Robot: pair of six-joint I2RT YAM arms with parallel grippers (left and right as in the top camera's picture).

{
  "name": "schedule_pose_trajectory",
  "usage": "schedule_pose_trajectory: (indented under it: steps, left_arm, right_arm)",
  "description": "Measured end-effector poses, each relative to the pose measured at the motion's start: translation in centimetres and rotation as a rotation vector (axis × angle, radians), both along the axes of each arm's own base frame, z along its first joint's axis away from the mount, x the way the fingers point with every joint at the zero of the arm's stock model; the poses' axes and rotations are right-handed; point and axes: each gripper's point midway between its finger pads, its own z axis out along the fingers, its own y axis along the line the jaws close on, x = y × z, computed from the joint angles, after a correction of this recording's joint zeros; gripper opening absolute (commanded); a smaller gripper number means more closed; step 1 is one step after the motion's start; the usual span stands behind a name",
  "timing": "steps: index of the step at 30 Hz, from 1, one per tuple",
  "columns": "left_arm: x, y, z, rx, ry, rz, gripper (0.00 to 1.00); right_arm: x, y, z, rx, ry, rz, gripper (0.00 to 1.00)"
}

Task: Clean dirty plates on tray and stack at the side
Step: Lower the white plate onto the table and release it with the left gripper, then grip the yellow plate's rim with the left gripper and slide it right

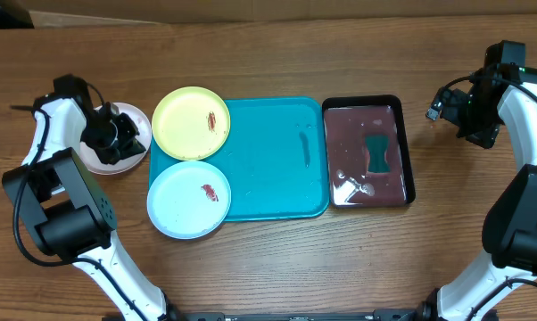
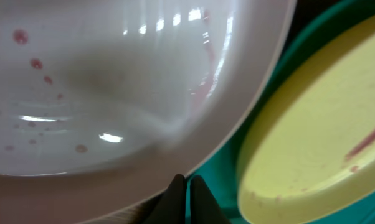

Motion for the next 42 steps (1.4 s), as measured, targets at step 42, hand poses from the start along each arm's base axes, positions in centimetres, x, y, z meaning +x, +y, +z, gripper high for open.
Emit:
schedule_pose_trajectory:
  steps: [42]
  left_arm:
    - [6.2, -2.7, 2.2, 0.403, -0.144, -0.305, 0.38]
  right_arm:
    - [0.0, 0.0, 0.0, 0.000, 0.000, 0.000, 1.00]
